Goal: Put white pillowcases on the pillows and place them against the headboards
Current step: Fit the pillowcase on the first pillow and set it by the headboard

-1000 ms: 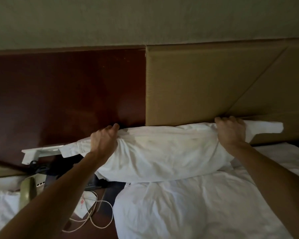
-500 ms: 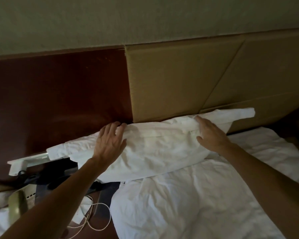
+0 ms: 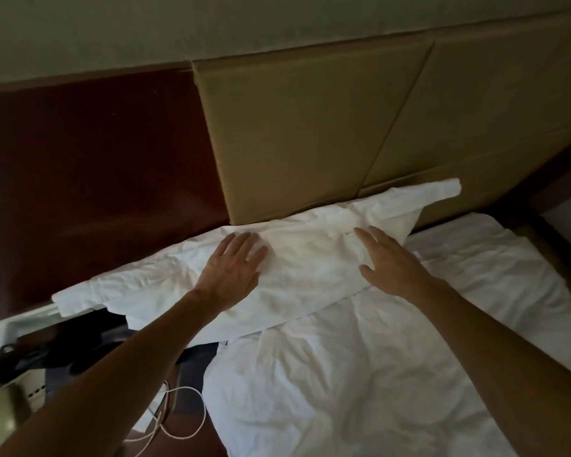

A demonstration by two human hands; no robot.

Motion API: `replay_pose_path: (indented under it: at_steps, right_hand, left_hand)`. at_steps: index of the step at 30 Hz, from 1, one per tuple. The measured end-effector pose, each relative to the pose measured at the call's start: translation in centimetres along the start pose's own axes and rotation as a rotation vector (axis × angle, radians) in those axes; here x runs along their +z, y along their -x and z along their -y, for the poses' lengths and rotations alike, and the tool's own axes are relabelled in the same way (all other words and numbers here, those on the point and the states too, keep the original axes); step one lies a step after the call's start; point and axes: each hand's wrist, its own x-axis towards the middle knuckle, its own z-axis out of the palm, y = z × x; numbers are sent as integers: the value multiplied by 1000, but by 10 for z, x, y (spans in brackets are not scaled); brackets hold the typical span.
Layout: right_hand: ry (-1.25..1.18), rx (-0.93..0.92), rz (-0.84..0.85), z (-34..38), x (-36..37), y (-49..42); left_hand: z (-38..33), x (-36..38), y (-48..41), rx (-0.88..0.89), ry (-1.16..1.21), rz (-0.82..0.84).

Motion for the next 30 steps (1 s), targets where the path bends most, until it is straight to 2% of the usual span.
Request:
replay_pose_path:
  at_steps: [7, 10, 17, 21, 24, 26, 30]
  right_hand:
    - [-112, 113, -3, -25, 3, 33]
    - [-145, 161, -29, -42, -1, 46]
    - [-265, 262, -109, -58, -17, 66]
    - [-336, 237, -100, -65, -25, 58]
    - [-287, 233, -101, -76, -34, 41]
    - [-235, 314, -181, -85, -43, 22]
    - [-495, 425, -278, -105, -47, -19]
  left_hand:
    - [-15, 7, -21, 13, 96, -140]
    - [-25, -2, -48, -32, 84, -173]
    - [-67, -34, -88, -76, 177, -164]
    - [-97, -54, -99, -120, 245, -142]
    - [-108, -74, -110, -95, 242, -10]
    - [-110, -82, -123, -67, 150, 126]
    - [-121, -78, -158, -136, 99, 227]
